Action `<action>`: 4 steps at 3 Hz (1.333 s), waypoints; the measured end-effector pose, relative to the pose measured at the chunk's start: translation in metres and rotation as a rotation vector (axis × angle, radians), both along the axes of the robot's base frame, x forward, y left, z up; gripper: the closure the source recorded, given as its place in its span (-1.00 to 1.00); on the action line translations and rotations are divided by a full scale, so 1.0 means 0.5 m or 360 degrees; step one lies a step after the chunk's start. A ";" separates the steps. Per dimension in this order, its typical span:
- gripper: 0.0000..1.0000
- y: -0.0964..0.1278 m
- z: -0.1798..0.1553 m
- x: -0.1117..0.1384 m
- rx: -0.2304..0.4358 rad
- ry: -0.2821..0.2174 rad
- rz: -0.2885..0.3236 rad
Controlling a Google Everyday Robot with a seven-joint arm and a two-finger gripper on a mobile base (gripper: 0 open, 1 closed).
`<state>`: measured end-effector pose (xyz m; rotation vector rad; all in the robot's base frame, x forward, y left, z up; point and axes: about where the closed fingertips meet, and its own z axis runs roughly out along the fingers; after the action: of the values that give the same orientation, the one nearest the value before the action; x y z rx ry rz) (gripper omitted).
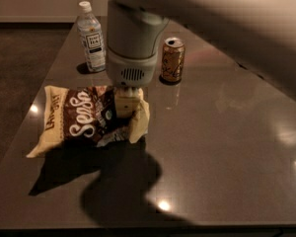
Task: Move brown chip bag near blue plastic bottle
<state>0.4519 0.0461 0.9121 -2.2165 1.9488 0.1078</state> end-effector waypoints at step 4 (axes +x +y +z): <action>1.00 0.105 0.021 0.233 0.0131 -0.0038 -0.0710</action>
Offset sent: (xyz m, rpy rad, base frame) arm 0.1212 0.0500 0.0424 0.1355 0.0249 -0.3999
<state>0.5684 0.0988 0.9225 -1.6758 2.3223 0.0941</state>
